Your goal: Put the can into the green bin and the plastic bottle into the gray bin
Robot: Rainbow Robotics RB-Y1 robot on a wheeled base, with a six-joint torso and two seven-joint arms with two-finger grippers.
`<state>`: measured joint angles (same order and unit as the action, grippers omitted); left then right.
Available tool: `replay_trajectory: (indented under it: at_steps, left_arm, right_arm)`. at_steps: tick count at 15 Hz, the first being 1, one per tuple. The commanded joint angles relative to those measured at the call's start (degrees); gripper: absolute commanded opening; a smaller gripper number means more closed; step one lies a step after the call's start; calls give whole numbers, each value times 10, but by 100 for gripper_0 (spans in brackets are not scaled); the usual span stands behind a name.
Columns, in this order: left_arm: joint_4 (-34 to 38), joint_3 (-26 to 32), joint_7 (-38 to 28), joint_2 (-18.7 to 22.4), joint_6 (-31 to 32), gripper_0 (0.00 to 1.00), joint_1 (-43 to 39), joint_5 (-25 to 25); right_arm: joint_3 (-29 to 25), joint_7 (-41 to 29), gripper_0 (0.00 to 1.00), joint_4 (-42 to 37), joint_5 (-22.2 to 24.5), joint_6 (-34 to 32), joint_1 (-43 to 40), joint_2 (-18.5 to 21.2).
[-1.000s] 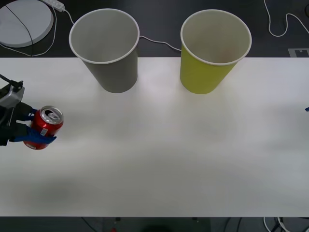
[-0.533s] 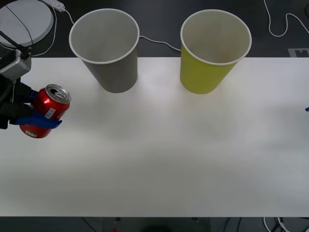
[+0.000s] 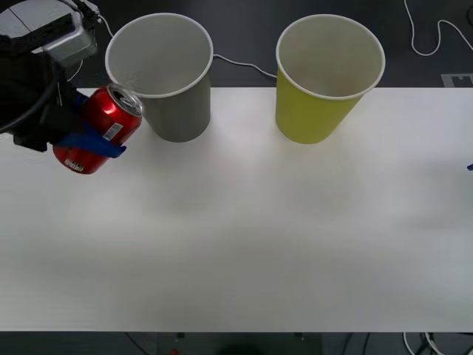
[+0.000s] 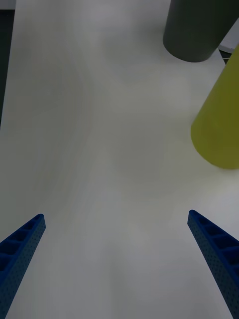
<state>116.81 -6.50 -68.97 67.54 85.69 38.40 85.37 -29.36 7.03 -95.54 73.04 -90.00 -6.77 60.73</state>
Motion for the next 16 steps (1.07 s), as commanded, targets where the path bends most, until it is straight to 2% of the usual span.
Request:
replay_trajectory:
  at_steps: [1,8,10,16]
  left_arm:
    - [-18,-90,-56,-17,2,3,120,8]
    - [-139,-228,-100,-116,-18,4,305,71]
    - [-189,-280,-134,-146,-36,4,370,82]
    - [-402,-418,-135,-259,-84,4,541,87]
  right_arm:
    - [0,0,100,0,0,0,0,0]
    - [0,0,100,0,0,0,0,0]
    - [0,0,100,0,0,0,0,0]
    - [0,0,100,0,0,0,0,0]
